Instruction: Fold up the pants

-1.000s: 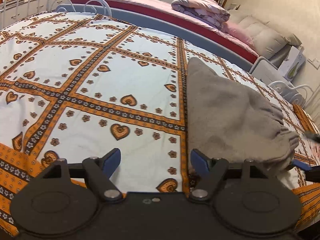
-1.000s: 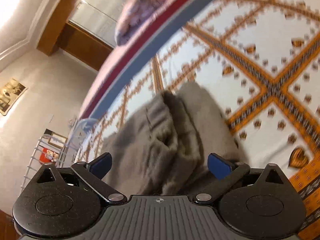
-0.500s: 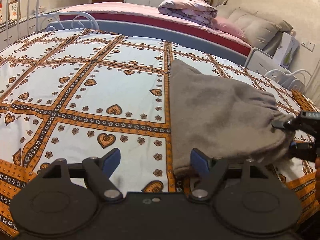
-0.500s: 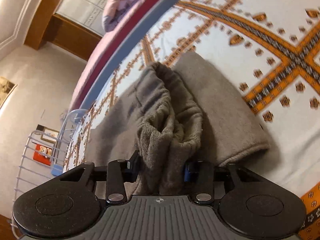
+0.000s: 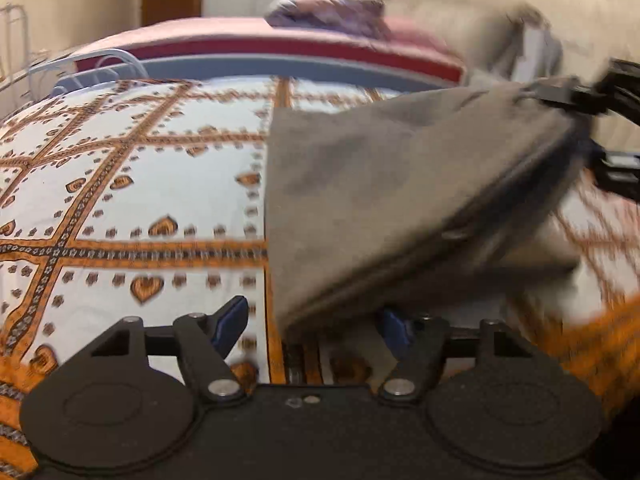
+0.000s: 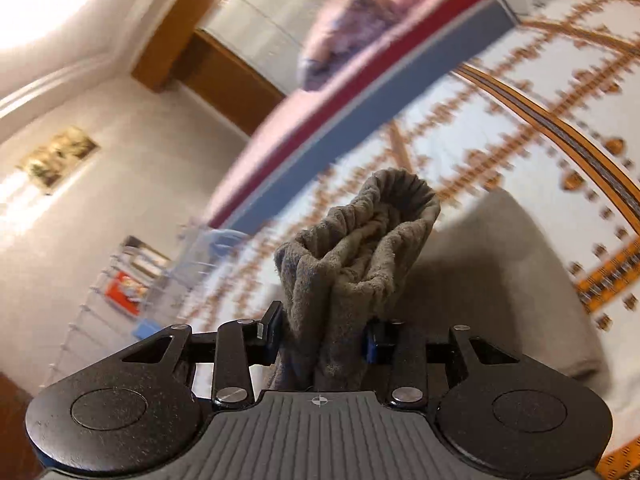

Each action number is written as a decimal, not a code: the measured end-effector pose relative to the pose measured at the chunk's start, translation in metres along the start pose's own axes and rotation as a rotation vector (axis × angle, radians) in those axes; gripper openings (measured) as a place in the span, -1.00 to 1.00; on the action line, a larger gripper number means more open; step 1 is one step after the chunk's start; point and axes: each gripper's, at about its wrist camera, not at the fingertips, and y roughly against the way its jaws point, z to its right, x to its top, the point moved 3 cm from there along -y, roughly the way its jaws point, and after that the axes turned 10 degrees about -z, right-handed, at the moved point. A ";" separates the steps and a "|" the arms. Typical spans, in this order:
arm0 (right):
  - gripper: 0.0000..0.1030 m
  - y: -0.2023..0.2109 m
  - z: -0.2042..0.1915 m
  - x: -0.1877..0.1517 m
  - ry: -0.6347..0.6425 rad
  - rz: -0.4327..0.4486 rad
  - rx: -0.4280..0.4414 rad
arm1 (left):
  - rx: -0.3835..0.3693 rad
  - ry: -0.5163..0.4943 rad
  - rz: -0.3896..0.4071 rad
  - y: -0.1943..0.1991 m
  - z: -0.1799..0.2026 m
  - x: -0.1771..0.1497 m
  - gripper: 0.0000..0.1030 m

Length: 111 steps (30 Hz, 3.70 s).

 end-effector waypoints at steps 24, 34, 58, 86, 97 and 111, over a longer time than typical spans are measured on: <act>-0.20 -0.010 0.108 0.009 -0.266 -0.078 -0.143 | 0.117 0.146 -0.069 0.008 -0.053 -0.020 0.24; 0.61 0.027 0.116 0.043 -0.140 -0.035 -0.171 | -0.166 0.212 -0.015 -0.017 -0.058 0.041 0.32; -0.18 -0.029 0.078 0.060 0.105 -0.184 -0.047 | -0.463 0.148 0.041 -0.067 -0.016 0.114 -0.76; 1.00 0.048 -0.006 -0.020 0.508 -0.032 -0.505 | 0.006 -0.008 0.096 0.037 0.043 0.020 0.88; 1.00 0.105 -0.040 -0.129 0.583 0.069 -0.469 | 0.054 -0.061 0.210 0.097 0.076 -0.052 0.88; 1.00 0.113 -0.034 -0.149 0.640 0.111 -0.476 | 0.070 -0.115 0.224 0.095 0.102 -0.077 0.88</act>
